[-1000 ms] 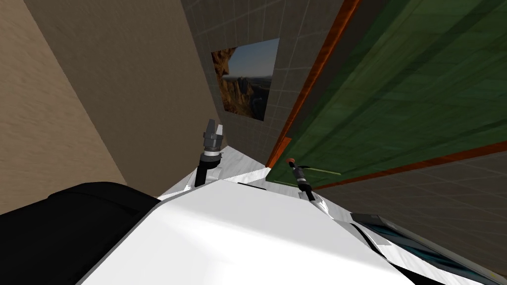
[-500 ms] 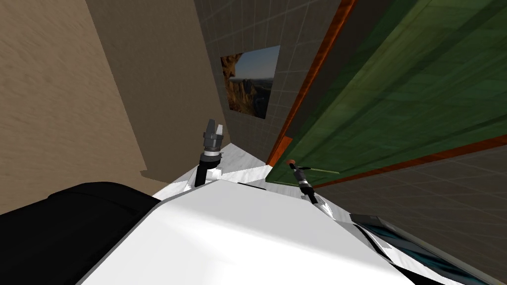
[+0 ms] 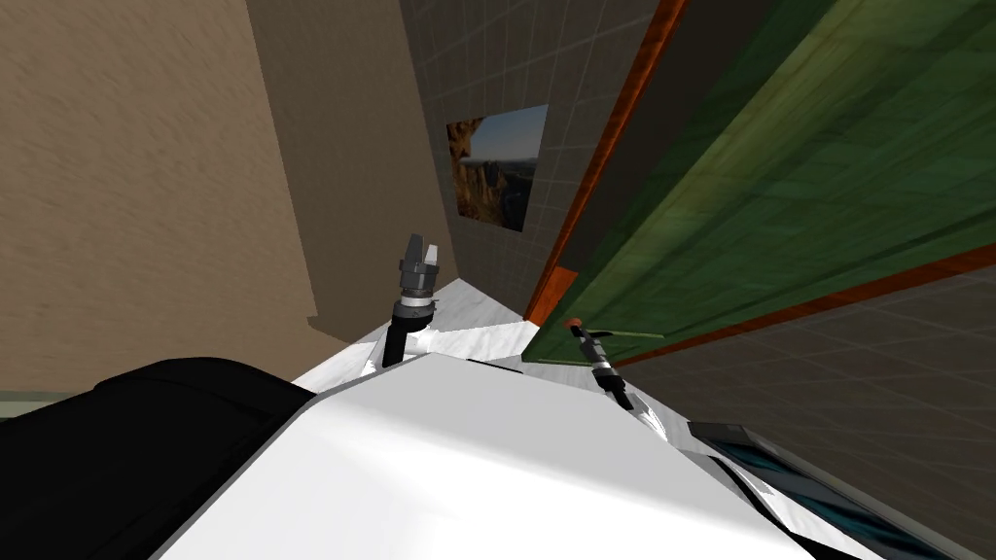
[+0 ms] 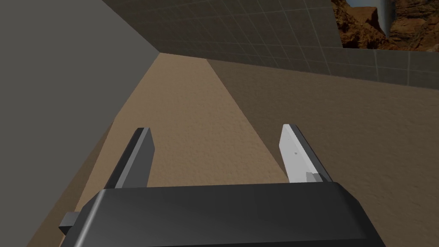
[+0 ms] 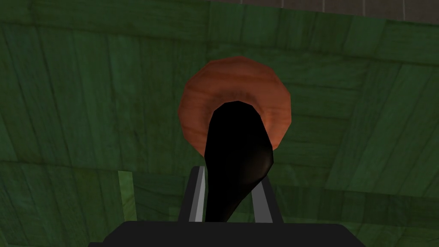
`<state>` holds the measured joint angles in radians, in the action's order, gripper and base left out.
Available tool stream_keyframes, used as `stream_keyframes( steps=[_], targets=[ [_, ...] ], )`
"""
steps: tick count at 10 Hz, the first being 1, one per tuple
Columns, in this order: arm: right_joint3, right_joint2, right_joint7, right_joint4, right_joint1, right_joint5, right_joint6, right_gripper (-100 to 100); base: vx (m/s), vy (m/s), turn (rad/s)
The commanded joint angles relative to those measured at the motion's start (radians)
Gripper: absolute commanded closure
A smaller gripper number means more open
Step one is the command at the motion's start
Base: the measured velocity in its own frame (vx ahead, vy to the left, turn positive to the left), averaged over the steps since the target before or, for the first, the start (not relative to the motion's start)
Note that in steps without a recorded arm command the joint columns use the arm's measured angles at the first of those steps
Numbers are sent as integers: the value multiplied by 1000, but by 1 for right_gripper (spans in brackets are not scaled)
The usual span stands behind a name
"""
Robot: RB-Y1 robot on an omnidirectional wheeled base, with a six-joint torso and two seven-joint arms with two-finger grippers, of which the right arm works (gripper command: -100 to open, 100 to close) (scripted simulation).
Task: Pull the door open
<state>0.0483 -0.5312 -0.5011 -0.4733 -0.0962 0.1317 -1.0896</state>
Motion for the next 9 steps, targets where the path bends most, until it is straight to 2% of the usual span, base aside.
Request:
stream_keyframes(
  steps=[1,2,3,7,8,9],
  targets=[
    [2,-15,-11,3,12,4,-28,100,-121,-77,93],
    [4,-5,-4,20,0,4,-22,100,-61,-40,30],
    [4,-13,-11,31,14,6,-54,100,-115,-73,196],
    [1,-42,-28,56,52,9,-132,100,-222,-119,223],
    [1,-42,-28,56,52,9,-132,100,-142,-76,59],
    [0,-53,-33,65,65,10,-161,100,-138,-94,172]
  ],
)
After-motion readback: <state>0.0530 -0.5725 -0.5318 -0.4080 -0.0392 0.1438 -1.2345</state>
